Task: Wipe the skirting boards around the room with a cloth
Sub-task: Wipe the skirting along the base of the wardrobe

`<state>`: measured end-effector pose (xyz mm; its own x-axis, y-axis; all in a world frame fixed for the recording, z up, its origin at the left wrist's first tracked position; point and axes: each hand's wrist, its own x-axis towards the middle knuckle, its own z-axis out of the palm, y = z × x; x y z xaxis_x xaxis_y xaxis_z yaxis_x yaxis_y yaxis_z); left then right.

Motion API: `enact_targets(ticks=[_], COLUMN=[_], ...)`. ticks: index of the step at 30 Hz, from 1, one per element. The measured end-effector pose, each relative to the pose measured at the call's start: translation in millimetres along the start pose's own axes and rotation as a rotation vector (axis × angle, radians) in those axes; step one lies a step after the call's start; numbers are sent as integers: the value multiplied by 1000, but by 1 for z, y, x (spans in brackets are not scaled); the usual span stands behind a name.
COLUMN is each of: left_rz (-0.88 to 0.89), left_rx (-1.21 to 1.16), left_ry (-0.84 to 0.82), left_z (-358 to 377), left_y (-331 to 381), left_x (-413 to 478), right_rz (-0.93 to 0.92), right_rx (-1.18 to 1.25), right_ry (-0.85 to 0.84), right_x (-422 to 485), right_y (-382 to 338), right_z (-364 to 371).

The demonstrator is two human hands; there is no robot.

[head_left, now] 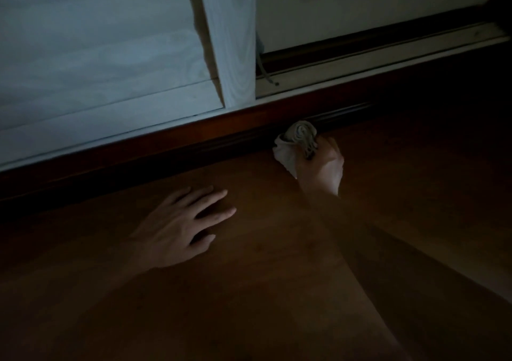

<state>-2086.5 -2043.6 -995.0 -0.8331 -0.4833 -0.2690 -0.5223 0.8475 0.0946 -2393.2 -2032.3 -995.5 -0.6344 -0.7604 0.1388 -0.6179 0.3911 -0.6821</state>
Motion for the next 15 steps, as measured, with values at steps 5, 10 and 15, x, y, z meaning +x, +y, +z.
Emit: enact_targets(ticks=[5,10,15], left_rz=[-104,-369,-420], left_rx=[-32,-86,-26], left_ry=[50,133,117], left_z=[-8,4,4], left_y=[50,89,104], left_x=[41,64,62], right_rz=[-172,-213,-284], right_rx=[30,47,77], right_ry=[-71,-29,-135], right_x=[0,6,-9], right_y=[5,11,-8], right_z=[2,1,9])
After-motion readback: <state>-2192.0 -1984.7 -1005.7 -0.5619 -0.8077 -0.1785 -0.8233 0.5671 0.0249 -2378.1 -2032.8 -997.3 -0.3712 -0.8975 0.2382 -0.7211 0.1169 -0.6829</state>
